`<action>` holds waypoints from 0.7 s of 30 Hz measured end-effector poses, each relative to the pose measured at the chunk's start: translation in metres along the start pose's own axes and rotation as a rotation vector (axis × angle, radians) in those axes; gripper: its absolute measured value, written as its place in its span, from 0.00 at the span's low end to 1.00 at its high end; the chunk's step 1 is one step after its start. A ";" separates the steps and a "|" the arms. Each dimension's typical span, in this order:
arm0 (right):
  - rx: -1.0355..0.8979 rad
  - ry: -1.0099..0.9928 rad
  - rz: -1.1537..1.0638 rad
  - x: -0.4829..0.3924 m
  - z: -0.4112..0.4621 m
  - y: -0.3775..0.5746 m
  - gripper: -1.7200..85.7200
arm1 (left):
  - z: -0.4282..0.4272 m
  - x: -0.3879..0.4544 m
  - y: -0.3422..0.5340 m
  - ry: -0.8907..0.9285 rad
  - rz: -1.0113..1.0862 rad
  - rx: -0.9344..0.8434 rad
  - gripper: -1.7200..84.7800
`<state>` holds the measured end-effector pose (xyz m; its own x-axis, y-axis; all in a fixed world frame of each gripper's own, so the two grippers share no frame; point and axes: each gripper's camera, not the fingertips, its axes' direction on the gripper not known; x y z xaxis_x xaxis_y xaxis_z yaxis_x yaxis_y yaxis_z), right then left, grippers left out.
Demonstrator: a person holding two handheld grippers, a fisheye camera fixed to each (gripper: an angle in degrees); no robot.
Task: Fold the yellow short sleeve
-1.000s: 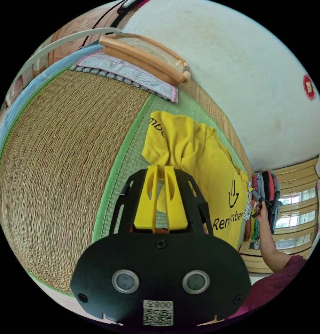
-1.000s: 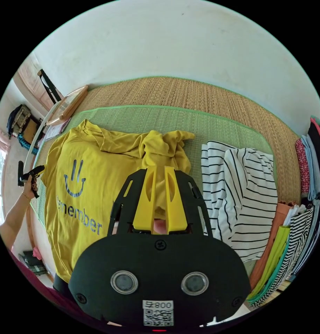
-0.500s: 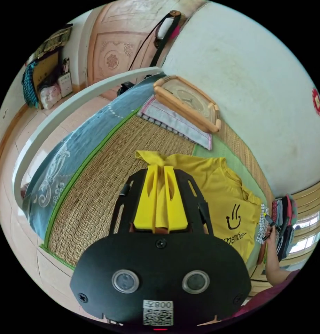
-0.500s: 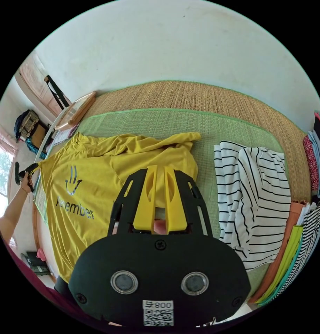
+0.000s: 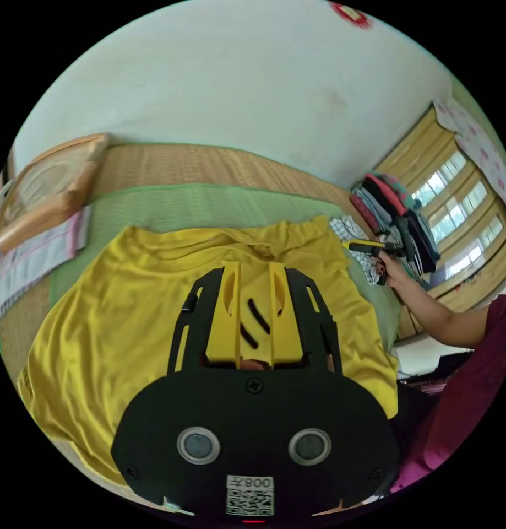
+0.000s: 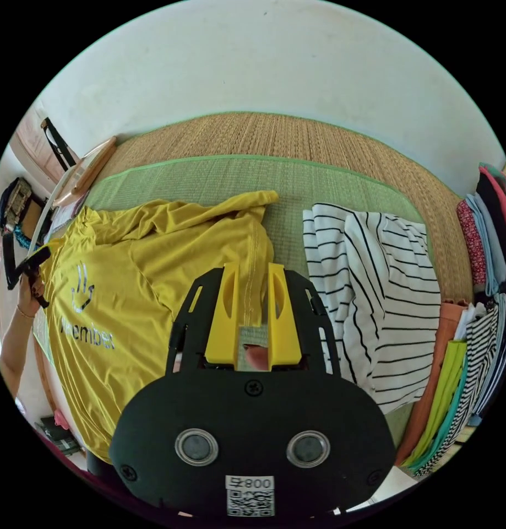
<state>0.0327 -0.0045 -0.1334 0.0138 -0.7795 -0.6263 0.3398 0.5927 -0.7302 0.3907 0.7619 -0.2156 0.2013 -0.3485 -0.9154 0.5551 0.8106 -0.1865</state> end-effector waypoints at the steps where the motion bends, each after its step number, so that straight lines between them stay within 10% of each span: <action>1: -0.002 0.002 -0.002 -0.002 0.000 0.002 0.11 | 0.029 0.014 -0.005 0.009 0.040 -0.053 0.12; 21: -0.046 0.009 -0.055 -0.047 -0.010 0.005 0.03 | 0.087 0.017 0.011 0.120 -0.087 -0.022 0.03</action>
<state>0.0245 0.0371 -0.1105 -0.0128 -0.8095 -0.5870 0.2965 0.5576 -0.7754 0.4703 0.7241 -0.2021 0.0544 -0.3600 -0.9314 0.5486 0.7902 -0.2734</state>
